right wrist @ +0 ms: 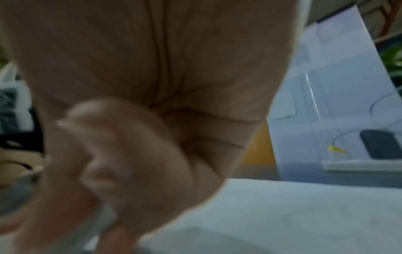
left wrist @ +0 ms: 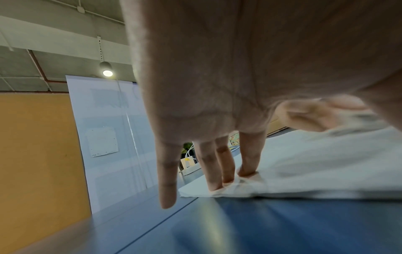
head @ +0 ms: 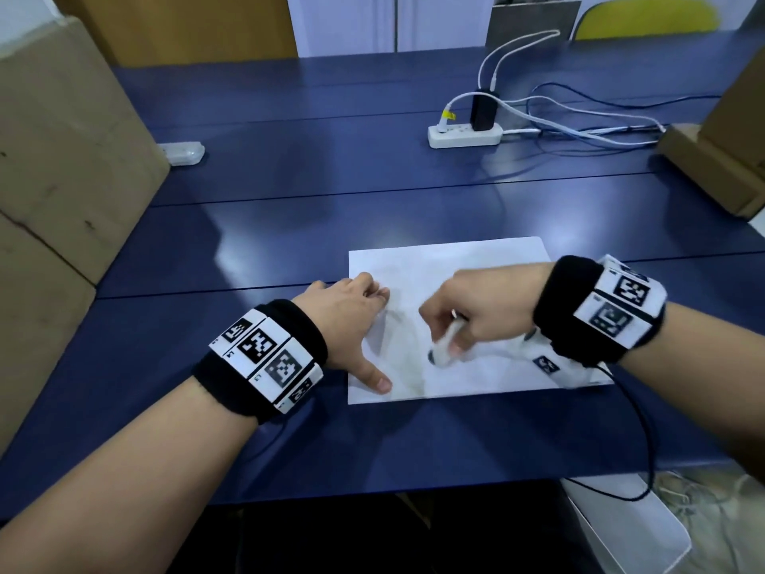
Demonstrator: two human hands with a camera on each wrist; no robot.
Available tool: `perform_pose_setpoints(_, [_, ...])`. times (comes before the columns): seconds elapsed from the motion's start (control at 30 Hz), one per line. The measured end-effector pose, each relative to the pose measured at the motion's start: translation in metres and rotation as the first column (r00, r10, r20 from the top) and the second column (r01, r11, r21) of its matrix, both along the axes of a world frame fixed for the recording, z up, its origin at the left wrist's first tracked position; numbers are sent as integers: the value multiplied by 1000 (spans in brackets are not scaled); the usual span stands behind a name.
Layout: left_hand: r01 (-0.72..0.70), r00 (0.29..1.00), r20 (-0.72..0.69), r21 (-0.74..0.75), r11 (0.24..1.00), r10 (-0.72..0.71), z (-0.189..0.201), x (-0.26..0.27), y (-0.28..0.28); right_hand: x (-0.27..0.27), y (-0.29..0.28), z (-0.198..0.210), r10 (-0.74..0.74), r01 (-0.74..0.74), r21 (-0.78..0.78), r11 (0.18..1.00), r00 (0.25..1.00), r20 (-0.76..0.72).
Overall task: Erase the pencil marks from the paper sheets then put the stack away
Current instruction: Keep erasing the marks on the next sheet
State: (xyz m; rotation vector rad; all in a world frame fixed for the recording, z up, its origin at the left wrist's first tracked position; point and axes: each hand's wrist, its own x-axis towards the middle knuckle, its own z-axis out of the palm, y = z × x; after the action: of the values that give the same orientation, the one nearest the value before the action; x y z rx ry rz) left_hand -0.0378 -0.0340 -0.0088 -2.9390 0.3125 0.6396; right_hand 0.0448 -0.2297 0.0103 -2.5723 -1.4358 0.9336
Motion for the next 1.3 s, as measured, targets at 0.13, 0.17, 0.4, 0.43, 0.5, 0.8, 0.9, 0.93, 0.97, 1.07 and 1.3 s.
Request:
perform_pose_setpoints(0.13, [-7,1000,-8,0,1000,7,1,3,-3,6,5,-2,-47,43,38,998,993,109])
perform_pose_setpoints(0.17, [-12,1000,-7,-5,1000,12,2,3,-3,14,7,-1,-128,118,70,990,979,161])
perform_pose_setpoints(0.4, [-30,999,-16,-4,1000,30,3,3,-4,5,1,-2,-10,10,-11,1000,1000,7])
perform_pose_setpoints(0.43, [-32,999,-20,-4,999,32,3,3,-4,1,1,-2,9,-11,-46,999,999,-31])
perform_pose_setpoints(0.5, [-31,999,-22,-1,1000,31,3,4,-5,5,4,-4,-23,23,-9,1000,999,24])
perform_pose_setpoints(0.8, [-36,999,-23,4,999,36,3,4,-5,7,-1,-5,-11,11,-4,1000,998,-63])
perform_pose_setpoints(0.9, [-34,999,-30,13,999,35,4,6,-6,6,2,-7,-38,37,-36,999,999,-19])
perform_pose_setpoints(0.93, [-33,999,-32,15,999,34,4,7,-6,12,5,-7,-92,91,11,996,995,44])
perform_pose_setpoints(0.97, [-34,999,-35,16,999,35,5,7,-7,19,6,-3,-169,165,54,985,982,89])
perform_pose_setpoints(1.07, [-37,999,-34,22,999,38,5,6,-7,28,5,1,-287,266,129,955,939,192])
perform_pose_setpoints(1.3, [-42,998,-35,27,999,43,4,7,-8,-2,-2,-1,-15,15,-31,999,1000,-4])
